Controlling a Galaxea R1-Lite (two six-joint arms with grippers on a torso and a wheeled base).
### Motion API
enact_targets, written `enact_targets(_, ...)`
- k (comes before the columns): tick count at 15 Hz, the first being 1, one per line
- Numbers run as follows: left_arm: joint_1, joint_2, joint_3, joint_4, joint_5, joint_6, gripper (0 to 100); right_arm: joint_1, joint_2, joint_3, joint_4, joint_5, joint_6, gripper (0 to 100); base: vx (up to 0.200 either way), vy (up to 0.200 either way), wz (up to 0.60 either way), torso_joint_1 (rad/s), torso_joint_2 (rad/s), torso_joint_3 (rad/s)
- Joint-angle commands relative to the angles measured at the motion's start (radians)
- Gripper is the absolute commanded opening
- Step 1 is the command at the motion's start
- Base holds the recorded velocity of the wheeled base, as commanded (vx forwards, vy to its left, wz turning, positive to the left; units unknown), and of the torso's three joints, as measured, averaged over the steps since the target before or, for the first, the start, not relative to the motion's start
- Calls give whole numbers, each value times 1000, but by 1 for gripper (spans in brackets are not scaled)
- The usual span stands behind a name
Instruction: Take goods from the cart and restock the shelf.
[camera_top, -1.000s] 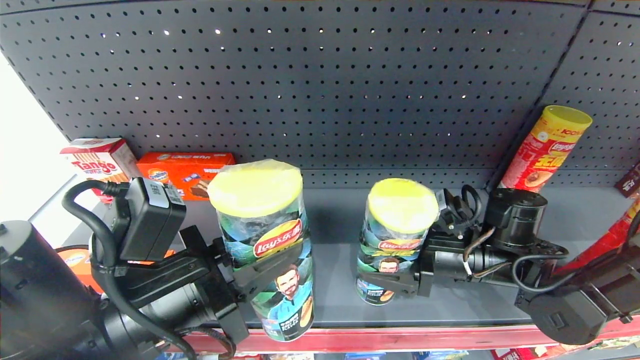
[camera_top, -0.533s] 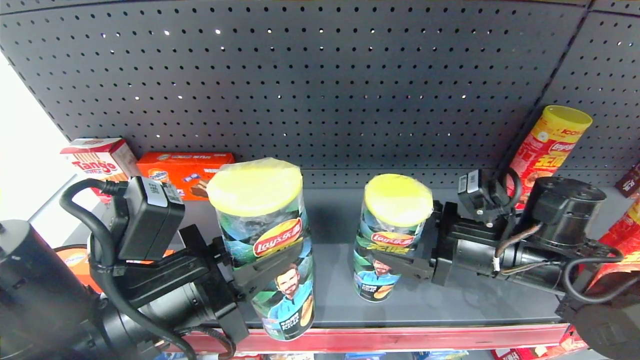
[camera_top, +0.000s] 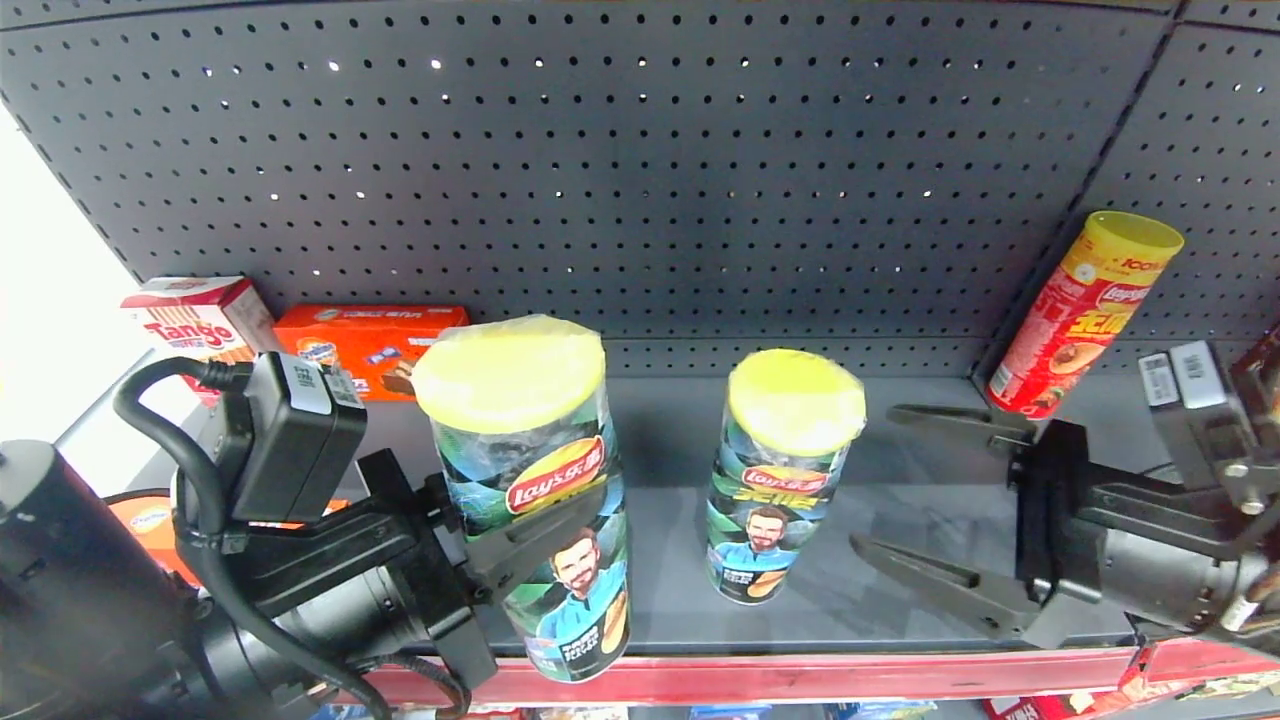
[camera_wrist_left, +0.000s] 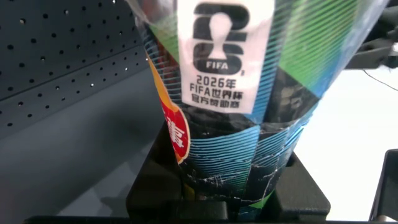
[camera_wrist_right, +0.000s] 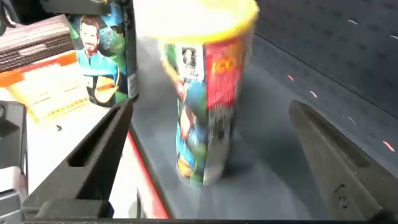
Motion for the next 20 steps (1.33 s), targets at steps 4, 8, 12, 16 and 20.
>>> enact_targets(4,-7,-1,-6,0,0,1,0,4,-455,107,282,-249,7,100,0,0,0,0,0,0)
enact_targets(8,-17,0,-4,1,-1,2,0,-5,-757,366,377,-373,7,100,0,0,0,0,0,0)
enact_targets(12,-34,5,-9,1,-1,2,0,-23,-993,404,699,-503,7,100,0,0,0,0,0,0)
enact_targets(16,-32,2,-8,1,0,2,0,-240,-1156,381,1021,-577,1,100,0,0,0,0,0,0)
enact_targets(20,-34,11,-20,3,-1,4,0,-525,-1070,381,1021,-580,7,100,0,0,0,0,0,0)
